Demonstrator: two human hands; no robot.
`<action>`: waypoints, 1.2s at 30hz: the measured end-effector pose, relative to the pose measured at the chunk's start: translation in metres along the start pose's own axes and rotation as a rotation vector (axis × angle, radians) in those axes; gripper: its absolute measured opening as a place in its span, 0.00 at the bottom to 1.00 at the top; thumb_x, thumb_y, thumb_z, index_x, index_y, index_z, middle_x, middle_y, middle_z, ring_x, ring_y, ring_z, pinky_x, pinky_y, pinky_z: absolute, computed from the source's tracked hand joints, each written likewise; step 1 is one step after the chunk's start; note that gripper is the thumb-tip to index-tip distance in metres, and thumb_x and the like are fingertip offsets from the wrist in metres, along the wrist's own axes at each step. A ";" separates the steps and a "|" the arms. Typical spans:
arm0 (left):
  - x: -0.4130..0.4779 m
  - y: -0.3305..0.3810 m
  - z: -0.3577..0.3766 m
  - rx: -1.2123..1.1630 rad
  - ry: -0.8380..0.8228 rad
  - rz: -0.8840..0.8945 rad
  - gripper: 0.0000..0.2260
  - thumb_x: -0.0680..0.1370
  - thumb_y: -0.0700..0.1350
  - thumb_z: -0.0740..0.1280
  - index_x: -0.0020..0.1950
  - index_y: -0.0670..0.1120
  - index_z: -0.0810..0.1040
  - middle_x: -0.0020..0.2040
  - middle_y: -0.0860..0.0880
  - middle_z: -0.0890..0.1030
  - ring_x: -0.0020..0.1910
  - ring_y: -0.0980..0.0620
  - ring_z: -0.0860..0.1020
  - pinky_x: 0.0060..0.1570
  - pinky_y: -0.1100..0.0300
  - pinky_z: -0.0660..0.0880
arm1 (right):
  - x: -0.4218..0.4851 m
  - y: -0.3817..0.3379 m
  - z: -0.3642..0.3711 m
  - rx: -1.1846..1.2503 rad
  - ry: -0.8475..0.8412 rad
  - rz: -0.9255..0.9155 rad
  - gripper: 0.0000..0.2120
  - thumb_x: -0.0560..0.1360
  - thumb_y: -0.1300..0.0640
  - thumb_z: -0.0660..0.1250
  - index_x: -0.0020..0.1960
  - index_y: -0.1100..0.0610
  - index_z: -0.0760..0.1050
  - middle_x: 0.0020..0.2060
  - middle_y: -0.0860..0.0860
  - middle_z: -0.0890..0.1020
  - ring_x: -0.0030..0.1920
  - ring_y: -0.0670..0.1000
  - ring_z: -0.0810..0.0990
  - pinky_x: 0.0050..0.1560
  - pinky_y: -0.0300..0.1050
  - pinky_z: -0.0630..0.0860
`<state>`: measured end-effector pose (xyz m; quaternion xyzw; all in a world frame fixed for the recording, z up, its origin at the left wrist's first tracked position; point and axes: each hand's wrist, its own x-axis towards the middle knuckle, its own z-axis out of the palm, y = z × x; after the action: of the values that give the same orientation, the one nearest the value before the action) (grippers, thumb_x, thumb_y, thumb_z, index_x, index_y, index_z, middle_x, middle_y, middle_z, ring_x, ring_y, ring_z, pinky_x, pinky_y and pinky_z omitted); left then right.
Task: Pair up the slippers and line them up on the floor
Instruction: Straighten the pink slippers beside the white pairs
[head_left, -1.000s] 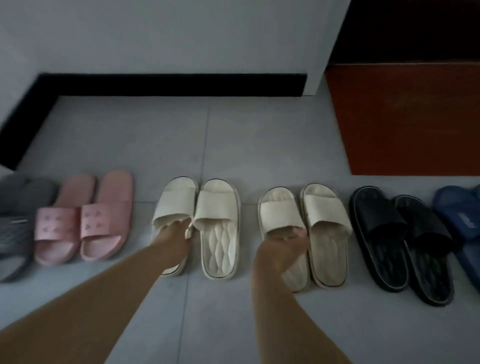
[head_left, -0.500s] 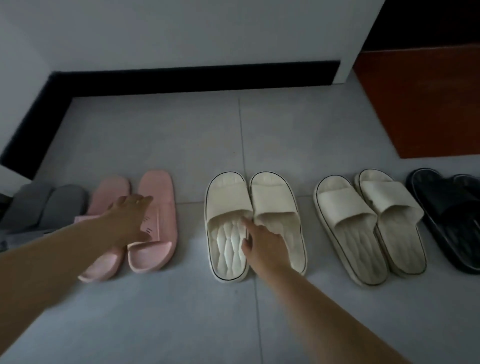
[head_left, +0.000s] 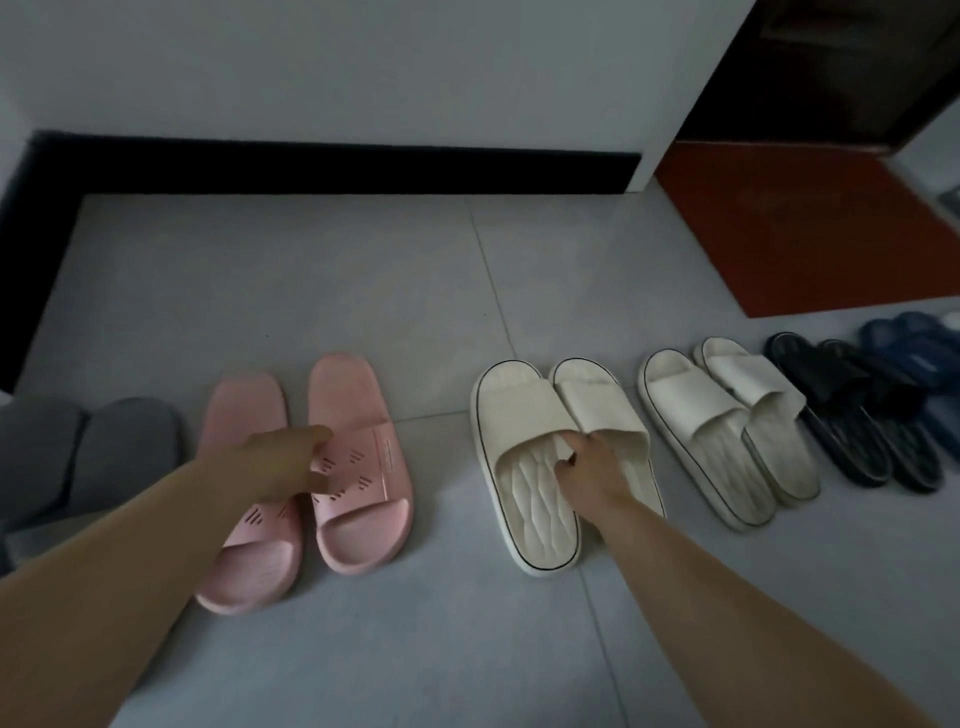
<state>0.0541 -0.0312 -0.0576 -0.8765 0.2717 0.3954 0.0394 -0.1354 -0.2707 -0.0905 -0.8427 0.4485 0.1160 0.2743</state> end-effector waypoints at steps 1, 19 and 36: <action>0.004 -0.002 -0.003 -0.007 -0.006 0.017 0.30 0.75 0.52 0.67 0.74 0.46 0.59 0.73 0.47 0.67 0.69 0.48 0.69 0.65 0.61 0.65 | 0.001 0.005 -0.003 -0.013 -0.011 -0.002 0.22 0.74 0.62 0.59 0.68 0.54 0.70 0.61 0.58 0.73 0.62 0.59 0.73 0.62 0.52 0.71; 0.024 -0.012 -0.003 -0.128 0.059 0.047 0.24 0.67 0.51 0.76 0.58 0.43 0.76 0.58 0.44 0.80 0.55 0.45 0.78 0.52 0.59 0.72 | -0.090 -0.079 0.061 0.535 0.110 -0.066 0.13 0.72 0.68 0.62 0.49 0.51 0.73 0.50 0.48 0.67 0.50 0.50 0.71 0.56 0.40 0.68; -0.032 0.099 0.026 -1.959 0.195 -0.355 0.12 0.75 0.28 0.61 0.56 0.37 0.73 0.33 0.44 0.76 0.31 0.47 0.76 0.29 0.56 0.75 | -0.060 -0.075 0.041 0.263 -0.247 -0.142 0.41 0.68 0.50 0.72 0.74 0.49 0.54 0.62 0.59 0.74 0.60 0.60 0.76 0.56 0.47 0.74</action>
<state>-0.0307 -0.0937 -0.0380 -0.5789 -0.3070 0.3597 -0.6643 -0.1060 -0.1727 -0.0706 -0.8085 0.3622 0.1392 0.4425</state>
